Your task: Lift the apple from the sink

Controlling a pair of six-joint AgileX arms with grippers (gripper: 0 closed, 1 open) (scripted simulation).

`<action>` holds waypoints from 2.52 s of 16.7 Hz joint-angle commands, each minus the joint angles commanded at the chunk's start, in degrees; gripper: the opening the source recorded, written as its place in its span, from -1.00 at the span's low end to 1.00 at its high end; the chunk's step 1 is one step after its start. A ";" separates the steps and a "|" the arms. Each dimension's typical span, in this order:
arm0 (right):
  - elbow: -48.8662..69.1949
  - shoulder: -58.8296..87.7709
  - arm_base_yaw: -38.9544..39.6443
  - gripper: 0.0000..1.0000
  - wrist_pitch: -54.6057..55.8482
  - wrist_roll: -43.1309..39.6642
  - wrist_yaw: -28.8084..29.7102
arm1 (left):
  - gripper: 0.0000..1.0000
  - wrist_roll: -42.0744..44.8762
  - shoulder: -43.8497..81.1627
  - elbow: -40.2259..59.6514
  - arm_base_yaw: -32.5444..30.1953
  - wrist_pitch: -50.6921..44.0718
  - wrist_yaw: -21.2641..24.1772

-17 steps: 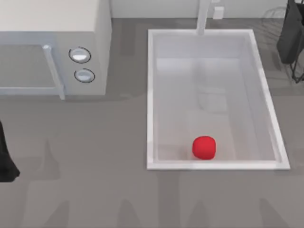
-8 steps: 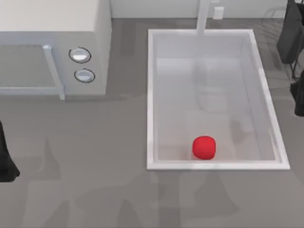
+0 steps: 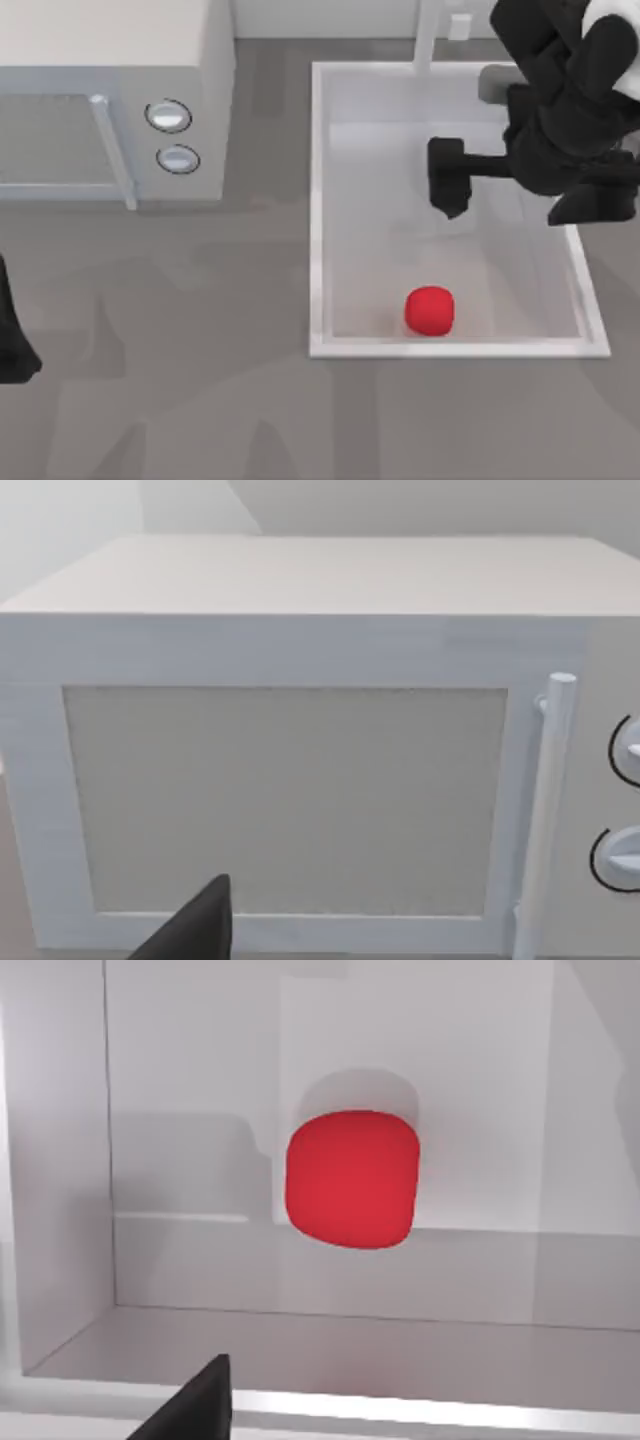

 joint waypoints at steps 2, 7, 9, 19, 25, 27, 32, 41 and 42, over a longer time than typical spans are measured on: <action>6.49 8.73 2.00 1.00 -4.13 2.08 0.01 | 1.00 0.00 0.00 0.00 0.00 0.00 0.00; 15.38 20.32 4.82 1.00 -9.95 5.00 0.03 | 1.00 0.00 0.00 0.00 0.00 0.00 0.00; 15.76 20.81 4.95 1.00 -10.21 5.13 0.03 | 1.00 0.00 0.00 0.00 0.00 0.00 0.00; 10.41 28.21 4.84 1.00 2.95 5.23 0.10 | 1.00 0.00 0.00 0.00 0.00 0.00 0.00; 4.77 36.20 5.02 1.00 16.24 5.38 0.19 | 1.00 0.00 0.00 0.00 0.00 0.00 0.00; 4.67 36.34 5.02 1.00 16.40 5.38 0.19 | 1.00 0.00 0.00 0.00 0.00 0.00 0.00; 4.67 36.34 5.02 0.55 16.40 5.38 0.19 | 1.00 0.00 0.00 0.00 0.00 0.00 0.00; 4.67 36.34 5.02 -0.81 16.40 5.38 0.19 | 1.00 0.00 0.00 0.00 0.00 0.00 0.00; 4.67 36.34 5.02 -0.96 16.40 5.38 0.19 | 1.00 0.00 0.00 0.00 0.00 0.00 0.00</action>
